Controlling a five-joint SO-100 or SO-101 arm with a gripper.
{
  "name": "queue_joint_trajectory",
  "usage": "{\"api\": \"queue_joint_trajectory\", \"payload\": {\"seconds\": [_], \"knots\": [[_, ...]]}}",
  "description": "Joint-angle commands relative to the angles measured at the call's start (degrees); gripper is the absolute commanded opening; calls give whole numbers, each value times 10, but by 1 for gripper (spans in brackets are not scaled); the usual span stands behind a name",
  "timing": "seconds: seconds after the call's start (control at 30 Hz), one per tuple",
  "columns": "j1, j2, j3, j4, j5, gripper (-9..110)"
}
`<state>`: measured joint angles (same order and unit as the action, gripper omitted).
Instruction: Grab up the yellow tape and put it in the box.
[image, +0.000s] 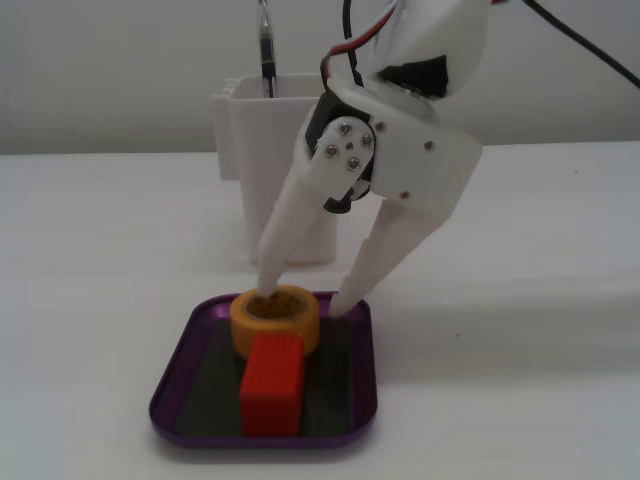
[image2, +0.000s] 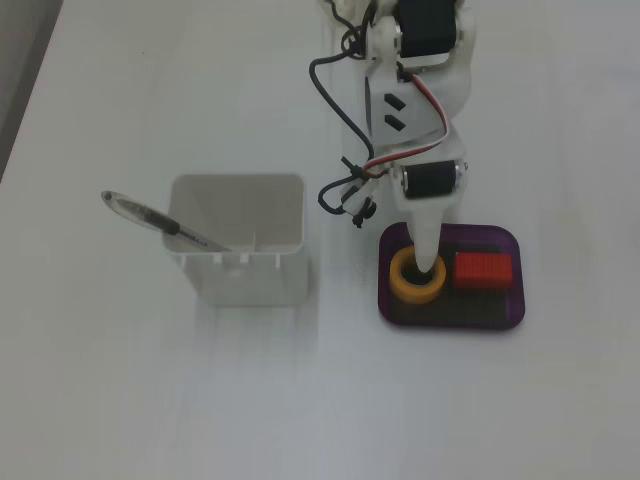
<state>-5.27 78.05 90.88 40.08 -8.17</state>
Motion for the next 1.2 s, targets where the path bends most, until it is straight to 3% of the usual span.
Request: {"api": "queue_joint_trajectory", "payload": {"seconds": [0.0, 0.17, 0.57, 0.93, 1.17], "knots": [[-4, 16, -22, 40, 1, 18], [-5, 86, -38, 141, 1, 18], [1, 454, 65, 261, 1, 18], [4, 875, 468, 213, -11, 18], [6, 1120, 740, 154, -88, 18]]}}
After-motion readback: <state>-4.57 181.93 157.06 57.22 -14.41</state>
